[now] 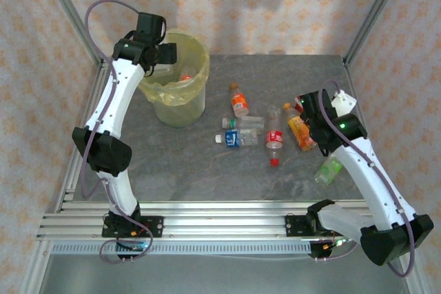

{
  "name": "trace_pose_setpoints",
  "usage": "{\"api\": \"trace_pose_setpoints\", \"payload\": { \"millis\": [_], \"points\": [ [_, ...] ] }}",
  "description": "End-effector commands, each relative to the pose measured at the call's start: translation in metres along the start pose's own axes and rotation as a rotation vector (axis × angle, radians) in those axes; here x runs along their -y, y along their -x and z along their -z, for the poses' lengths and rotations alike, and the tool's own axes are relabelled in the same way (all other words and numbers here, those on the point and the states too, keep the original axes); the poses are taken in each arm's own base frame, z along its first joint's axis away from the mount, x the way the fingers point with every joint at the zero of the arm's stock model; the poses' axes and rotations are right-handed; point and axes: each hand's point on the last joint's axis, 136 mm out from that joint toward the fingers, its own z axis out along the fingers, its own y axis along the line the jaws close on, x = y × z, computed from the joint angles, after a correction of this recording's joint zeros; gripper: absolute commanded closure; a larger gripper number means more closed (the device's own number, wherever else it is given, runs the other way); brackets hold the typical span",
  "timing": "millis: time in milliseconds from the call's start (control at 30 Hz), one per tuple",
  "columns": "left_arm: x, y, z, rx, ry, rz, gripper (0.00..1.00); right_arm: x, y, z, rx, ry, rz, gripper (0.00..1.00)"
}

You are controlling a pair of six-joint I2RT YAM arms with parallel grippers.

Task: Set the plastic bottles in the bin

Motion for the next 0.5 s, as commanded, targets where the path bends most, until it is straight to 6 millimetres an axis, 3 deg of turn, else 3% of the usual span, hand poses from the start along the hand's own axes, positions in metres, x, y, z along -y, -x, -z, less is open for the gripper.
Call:
{"api": "trace_pose_setpoints", "payload": {
  "millis": [0,233,467],
  "points": [
    [-0.007,-0.021,0.002,-0.074,0.015,0.031,0.18,-0.001,0.008,0.004,0.017,0.006,-0.012,0.01],
    [-0.012,-0.042,0.000,-0.131,0.038,0.051,0.07,-0.001,0.008,0.004,0.016,0.000,-0.007,0.01],
    [-0.023,-0.043,0.011,-0.125,0.085,0.068,0.00,-0.003,0.009,0.002,0.013,-0.001,-0.004,0.01]
  ]
}}
